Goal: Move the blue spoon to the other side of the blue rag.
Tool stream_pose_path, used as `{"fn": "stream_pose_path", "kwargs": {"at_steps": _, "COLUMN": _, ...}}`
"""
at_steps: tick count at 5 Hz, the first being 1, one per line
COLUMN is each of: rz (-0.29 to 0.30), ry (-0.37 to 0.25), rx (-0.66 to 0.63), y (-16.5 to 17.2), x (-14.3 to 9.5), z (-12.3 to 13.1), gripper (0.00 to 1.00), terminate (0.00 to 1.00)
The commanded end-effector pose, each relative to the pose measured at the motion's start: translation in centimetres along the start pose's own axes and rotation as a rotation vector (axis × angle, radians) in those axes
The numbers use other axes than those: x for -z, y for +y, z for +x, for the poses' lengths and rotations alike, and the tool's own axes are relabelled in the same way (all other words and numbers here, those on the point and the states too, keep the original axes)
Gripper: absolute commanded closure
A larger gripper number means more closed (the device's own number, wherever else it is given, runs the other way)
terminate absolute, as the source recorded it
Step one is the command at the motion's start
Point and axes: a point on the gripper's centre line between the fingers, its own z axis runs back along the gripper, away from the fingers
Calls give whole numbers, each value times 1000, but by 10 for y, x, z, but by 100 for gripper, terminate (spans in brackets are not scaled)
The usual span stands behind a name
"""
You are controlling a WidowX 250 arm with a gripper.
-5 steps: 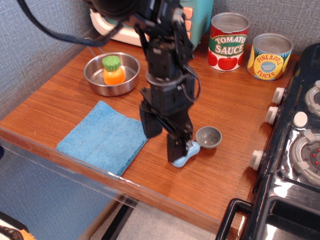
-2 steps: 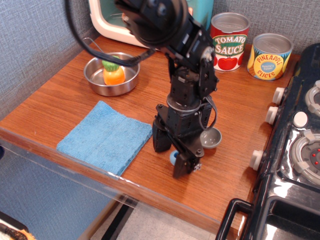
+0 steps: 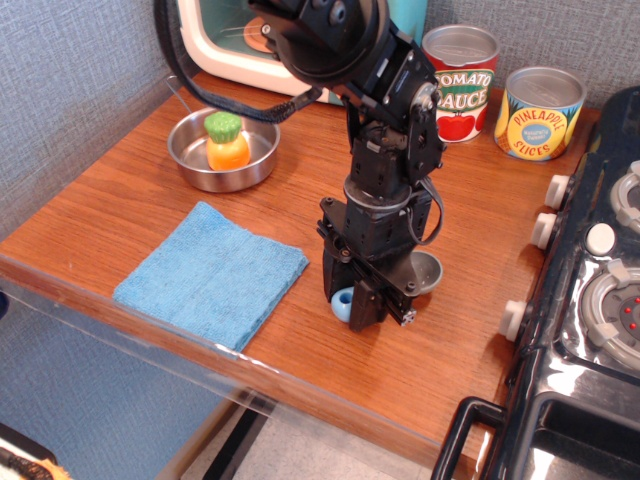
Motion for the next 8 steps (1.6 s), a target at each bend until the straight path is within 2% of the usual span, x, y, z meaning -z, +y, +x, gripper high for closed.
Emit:
{"fn": "stream_pose_path", "kwargs": {"at_steps": 1, "rz": 11, "ry": -160, "rx": -148, "y": 38, "x": -58, "z": -17, "gripper": 100, "terminate": 0}}
{"fn": "stream_pose_path", "kwargs": {"at_steps": 2, "rz": 28, "ry": -234, "rx": -371, "y": 87, "x": -86, "z": -42, "gripper": 100, "terminate": 0}}
{"fn": "stream_pose_path", "kwargs": {"at_steps": 3, "rz": 71, "ry": -223, "rx": -597, "y": 126, "x": -93, "z": -72, "gripper": 100, "terminate": 0}}
{"fn": "stream_pose_path", "kwargs": {"at_steps": 4, "rz": 110, "ry": -184, "rx": -711, "y": 159, "x": -88, "z": -108, "gripper": 100, "terminate": 0}}
{"fn": "stream_pose_path", "kwargs": {"at_steps": 5, "rz": 118, "ry": -158, "rx": -740, "y": 192, "x": -80, "z": -147, "gripper": 100, "terminate": 0}}
{"fn": "stream_pose_path", "kwargs": {"at_steps": 6, "rz": 104, "ry": -138, "rx": -754, "y": 204, "x": -63, "z": -171, "gripper": 100, "terminate": 0}}
{"fn": "stream_pose_path", "kwargs": {"at_steps": 7, "rz": 68, "ry": -115, "rx": -759, "y": 203, "x": -42, "z": -182, "gripper": 100, "terminate": 0}}
{"fn": "stream_pose_path", "kwargs": {"at_steps": 8, "rz": 64, "ry": -72, "rx": -754, "y": 199, "x": -31, "z": -179, "gripper": 100, "terminate": 0}}
